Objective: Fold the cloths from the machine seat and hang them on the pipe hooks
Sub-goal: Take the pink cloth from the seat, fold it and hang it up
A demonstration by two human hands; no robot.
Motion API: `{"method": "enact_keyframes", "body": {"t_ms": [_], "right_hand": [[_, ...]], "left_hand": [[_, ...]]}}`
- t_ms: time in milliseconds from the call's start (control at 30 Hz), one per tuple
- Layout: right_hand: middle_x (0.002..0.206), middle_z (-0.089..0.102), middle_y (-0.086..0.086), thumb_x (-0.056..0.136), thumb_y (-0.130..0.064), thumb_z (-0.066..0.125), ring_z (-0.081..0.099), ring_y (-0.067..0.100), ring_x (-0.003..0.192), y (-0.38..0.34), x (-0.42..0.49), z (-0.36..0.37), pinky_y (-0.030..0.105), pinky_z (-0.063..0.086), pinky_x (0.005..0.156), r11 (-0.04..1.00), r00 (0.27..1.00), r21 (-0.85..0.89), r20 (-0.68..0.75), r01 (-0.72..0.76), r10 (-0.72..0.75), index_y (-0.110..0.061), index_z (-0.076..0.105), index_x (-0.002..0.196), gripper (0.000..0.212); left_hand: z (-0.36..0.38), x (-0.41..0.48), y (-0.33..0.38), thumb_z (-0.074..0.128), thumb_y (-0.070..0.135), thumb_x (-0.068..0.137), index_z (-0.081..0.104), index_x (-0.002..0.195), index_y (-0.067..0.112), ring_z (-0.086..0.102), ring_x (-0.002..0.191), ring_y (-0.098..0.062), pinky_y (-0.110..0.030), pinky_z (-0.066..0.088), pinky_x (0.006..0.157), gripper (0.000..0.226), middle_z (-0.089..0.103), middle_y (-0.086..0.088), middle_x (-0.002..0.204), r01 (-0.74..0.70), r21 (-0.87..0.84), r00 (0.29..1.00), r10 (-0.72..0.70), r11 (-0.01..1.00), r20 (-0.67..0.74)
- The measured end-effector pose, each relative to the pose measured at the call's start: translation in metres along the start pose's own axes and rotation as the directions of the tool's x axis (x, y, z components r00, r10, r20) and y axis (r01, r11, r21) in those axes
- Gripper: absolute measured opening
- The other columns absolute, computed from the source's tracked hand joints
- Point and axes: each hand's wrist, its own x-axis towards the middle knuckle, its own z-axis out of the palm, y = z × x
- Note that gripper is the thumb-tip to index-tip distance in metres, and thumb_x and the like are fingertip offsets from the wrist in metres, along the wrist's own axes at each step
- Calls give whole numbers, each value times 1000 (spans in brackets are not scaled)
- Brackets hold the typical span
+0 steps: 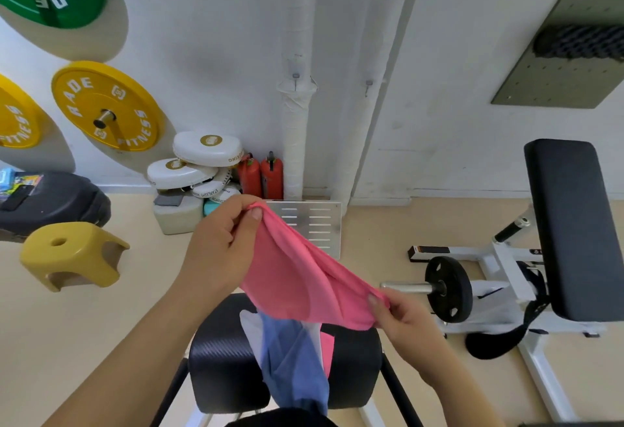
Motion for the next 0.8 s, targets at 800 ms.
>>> {"method": "enact_keyframes", "body": {"t_ms": [800], "right_hand": [[82,75,-14,81,-19,85,69,4,82,-14,0,-9,24,56,79,953,983,-273,-90,130,-160,-26,76,82,11]], "left_hand": [[-12,-18,-71,53,20,104,70,102,32,59,86,14,-19,44,78,21,70,18,96,266,-71,949,-274,961,-154]]}}
